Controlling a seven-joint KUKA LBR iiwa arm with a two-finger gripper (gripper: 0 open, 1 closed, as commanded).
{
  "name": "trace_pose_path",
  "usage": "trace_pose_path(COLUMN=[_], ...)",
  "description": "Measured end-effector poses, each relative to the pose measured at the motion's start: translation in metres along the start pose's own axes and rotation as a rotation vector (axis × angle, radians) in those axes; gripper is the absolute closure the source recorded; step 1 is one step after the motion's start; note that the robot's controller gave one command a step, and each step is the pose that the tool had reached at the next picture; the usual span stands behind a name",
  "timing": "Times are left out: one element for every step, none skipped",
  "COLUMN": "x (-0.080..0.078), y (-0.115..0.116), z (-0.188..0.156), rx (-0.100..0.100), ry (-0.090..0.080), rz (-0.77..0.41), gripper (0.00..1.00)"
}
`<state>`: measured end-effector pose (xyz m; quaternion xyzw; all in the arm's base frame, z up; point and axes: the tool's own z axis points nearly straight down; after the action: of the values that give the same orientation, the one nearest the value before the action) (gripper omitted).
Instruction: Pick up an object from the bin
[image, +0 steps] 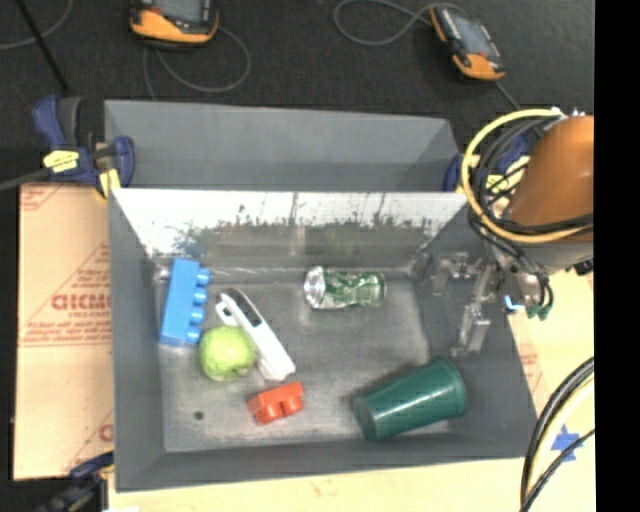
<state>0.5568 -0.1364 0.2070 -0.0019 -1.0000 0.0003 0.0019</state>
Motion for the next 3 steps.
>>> trace_pose_path(x=[-0.002, 0.014, 0.039], y=[0.000, 0.014, 0.039], z=[-0.005, 0.033, 0.086], rx=[0.001, 0.003, 0.002], ry=[-0.008, -0.014, -0.010], rz=[-0.003, -0.052, -0.104], gripper=[0.00, 0.00, 0.00])
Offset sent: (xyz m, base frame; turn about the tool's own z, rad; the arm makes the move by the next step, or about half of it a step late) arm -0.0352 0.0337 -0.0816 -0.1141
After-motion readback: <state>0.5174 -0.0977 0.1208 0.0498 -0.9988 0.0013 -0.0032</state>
